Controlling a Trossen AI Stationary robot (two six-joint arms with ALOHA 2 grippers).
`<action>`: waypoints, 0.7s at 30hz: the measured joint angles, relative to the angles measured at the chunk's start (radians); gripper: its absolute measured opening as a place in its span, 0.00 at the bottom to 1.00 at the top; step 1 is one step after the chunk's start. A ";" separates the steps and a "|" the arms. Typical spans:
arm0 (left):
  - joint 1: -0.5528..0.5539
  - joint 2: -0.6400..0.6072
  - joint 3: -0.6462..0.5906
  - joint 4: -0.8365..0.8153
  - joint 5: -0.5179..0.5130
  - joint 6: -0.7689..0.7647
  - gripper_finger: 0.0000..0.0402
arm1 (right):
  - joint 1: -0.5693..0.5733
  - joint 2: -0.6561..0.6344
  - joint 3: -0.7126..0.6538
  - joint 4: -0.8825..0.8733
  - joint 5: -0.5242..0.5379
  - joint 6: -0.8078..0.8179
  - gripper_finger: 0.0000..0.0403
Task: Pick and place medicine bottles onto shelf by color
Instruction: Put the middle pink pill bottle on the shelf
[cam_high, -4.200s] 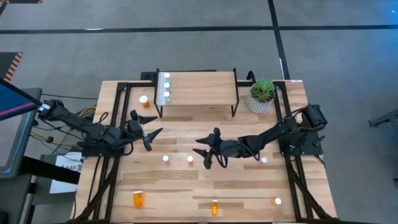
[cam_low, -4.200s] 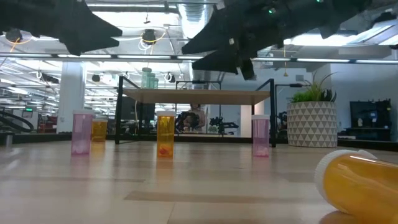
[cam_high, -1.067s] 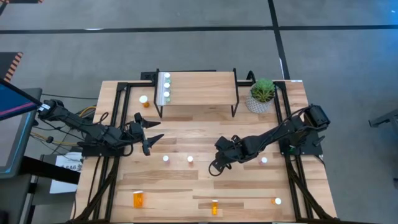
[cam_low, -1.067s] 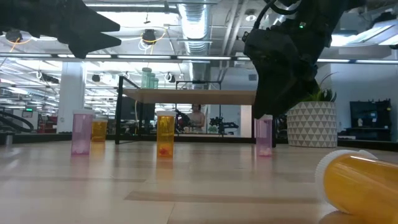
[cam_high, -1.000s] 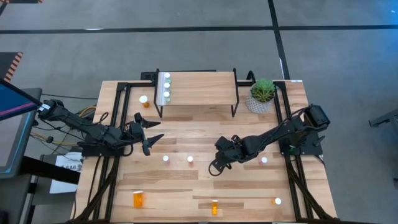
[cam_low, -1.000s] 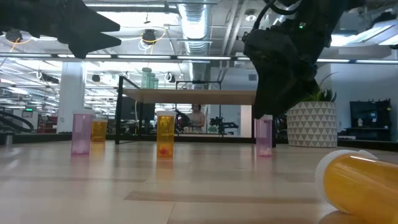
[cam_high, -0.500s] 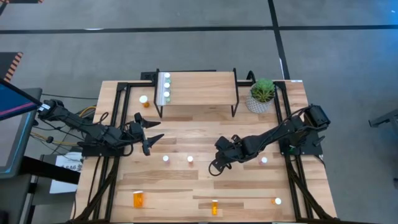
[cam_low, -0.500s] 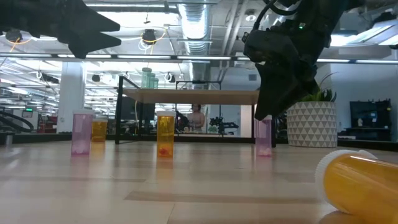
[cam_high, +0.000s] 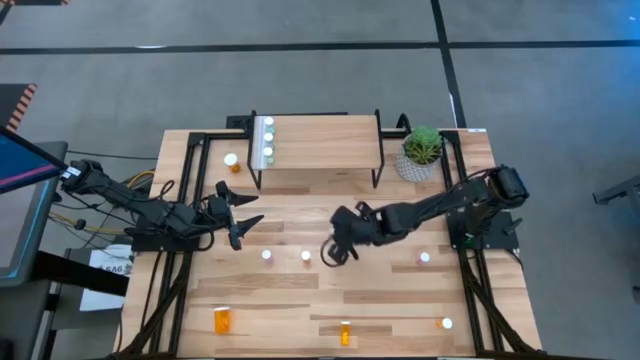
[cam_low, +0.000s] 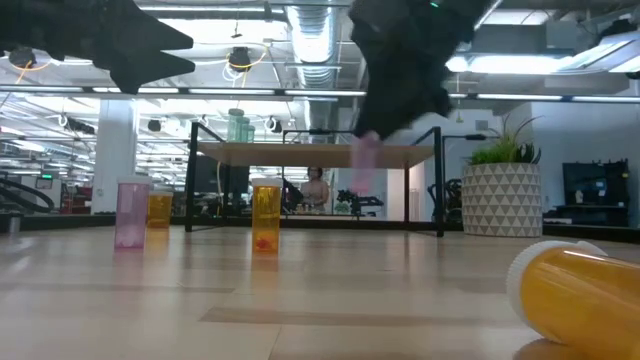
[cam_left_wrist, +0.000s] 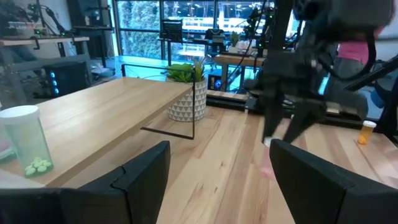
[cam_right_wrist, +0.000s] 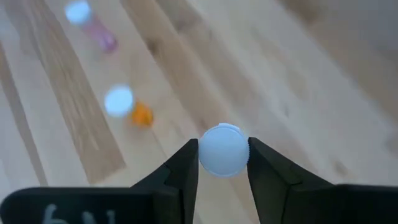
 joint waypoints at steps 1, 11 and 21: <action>0.000 0.000 0.000 0.000 0.000 -0.002 0.66 | -0.013 0.000 0.019 0.000 0.000 -0.027 0.34; 0.000 -0.001 0.000 0.021 0.029 -0.024 0.66 | -0.184 0.000 0.188 -0.001 -0.080 -0.262 0.34; -0.016 -0.067 0.000 0.021 0.105 -0.016 0.66 | -0.309 0.000 0.248 -0.006 -0.132 -0.371 0.35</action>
